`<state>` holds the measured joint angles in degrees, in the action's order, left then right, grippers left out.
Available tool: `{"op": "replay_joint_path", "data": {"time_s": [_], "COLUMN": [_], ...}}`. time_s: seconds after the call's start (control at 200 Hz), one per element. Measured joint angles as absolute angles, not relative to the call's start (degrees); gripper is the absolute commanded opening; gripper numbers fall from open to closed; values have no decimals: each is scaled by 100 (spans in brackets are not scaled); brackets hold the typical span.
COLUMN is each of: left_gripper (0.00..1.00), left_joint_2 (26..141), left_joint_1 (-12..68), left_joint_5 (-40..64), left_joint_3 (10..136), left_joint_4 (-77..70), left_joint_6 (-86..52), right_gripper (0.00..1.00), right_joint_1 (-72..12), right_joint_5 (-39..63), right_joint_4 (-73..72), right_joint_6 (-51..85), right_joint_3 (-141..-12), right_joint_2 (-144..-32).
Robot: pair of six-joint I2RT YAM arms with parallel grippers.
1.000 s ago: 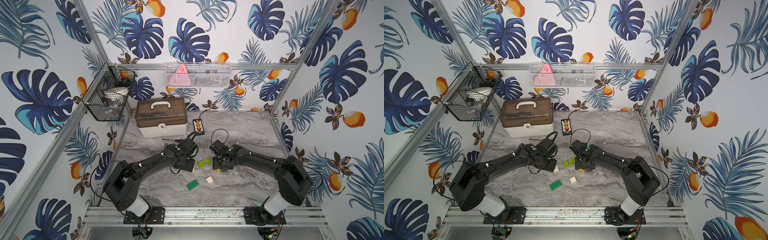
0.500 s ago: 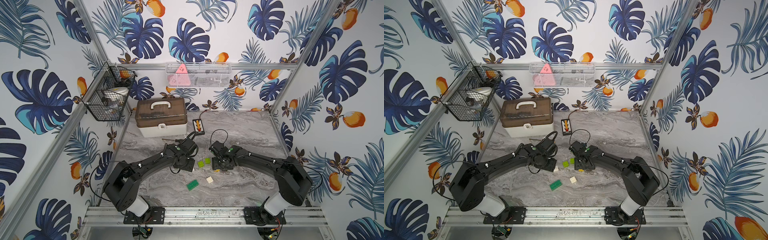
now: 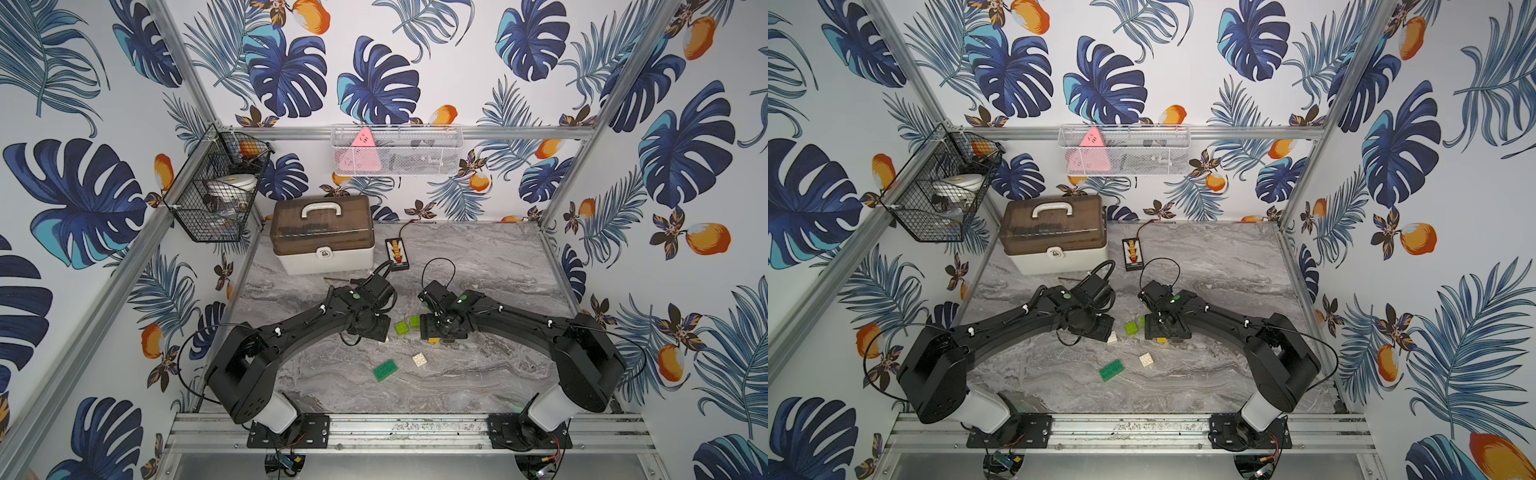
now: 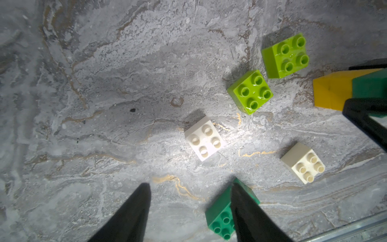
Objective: Assemble a giraffe with lego
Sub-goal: Assemble the lego brick with the lego brick.
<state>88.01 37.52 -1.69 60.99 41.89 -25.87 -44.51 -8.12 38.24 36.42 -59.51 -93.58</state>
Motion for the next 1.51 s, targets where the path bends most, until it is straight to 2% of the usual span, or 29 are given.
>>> {"op": "replay_joint_path", "data": {"time_s": [0.59,1.121,1.506], "left_gripper": [66,66,66], "left_joint_2": [8823,8761,8761], "left_joint_1": [3752,3782,3883], "left_joint_5": [-169,-174,-237], "left_joint_3": [6154,6156,6193], "left_joint_4": [4195,4204,4237], "left_joint_6": [-2585,-2587,-2620], "right_gripper": [90,92,91], "right_joint_1": [-4440,-4224,-3918], "right_joint_5": [-250,-375,-338], "right_joint_4": [4394,4696,4716], "right_joint_6": [3841,3828,3819], "right_joint_3": [-5953,-5892,-5640], "right_joint_2": [-9054,-8899,-8106]}}
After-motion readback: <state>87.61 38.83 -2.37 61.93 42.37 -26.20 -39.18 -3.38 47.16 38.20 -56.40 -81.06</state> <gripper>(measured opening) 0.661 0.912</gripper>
